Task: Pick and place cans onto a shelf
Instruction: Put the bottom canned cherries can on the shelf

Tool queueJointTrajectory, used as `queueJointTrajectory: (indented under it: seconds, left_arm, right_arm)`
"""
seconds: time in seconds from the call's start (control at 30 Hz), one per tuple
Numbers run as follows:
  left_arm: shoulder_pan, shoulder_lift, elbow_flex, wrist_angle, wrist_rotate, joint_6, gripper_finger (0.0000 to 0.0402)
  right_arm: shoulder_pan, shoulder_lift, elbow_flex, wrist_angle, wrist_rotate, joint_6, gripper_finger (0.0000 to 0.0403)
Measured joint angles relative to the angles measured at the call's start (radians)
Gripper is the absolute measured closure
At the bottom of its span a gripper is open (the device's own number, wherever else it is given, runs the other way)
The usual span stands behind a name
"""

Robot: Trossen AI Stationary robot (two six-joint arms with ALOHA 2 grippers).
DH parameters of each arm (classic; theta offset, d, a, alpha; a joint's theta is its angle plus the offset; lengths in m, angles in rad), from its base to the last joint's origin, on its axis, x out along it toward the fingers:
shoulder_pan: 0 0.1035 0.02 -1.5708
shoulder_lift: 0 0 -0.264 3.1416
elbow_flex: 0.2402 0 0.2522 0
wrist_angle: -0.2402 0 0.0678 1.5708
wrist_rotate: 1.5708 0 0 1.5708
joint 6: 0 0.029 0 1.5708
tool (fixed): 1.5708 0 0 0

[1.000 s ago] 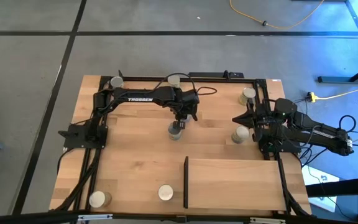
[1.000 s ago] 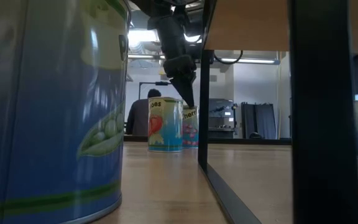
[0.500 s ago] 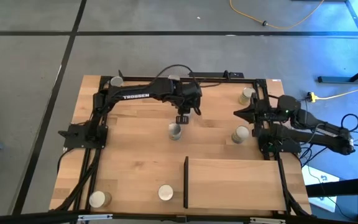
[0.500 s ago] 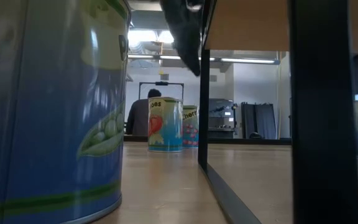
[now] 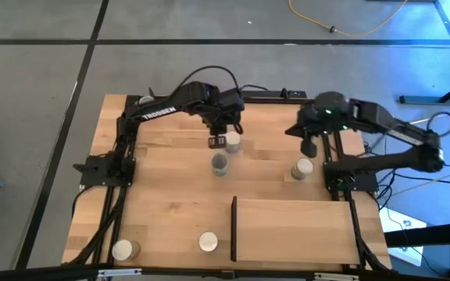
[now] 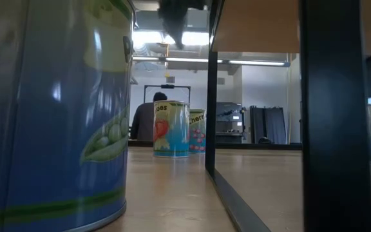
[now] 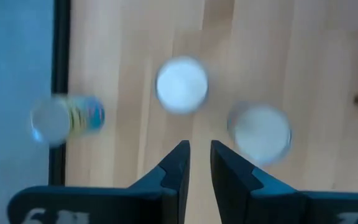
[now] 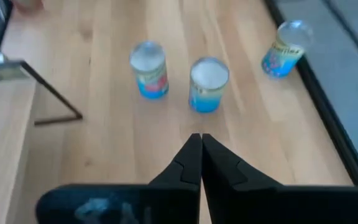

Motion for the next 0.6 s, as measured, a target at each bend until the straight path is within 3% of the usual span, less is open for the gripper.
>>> queueJointTrajectory:
  seconds: [0.2, 0.6]
  left_arm:
    - [-0.002, -0.05, 0.001, -0.059, 0.052, -0.014, 0.0346]
    - [0.013, -0.251, 0.002, -0.061, 0.048, -0.084, 0.0345]
  right_arm:
    - [0.001, 0.219, 0.185, -0.125, -0.006, -0.099, 0.0395]
    - [0.0, 0.473, 0.319, -0.05, 0.003, -0.102, 0.0383]
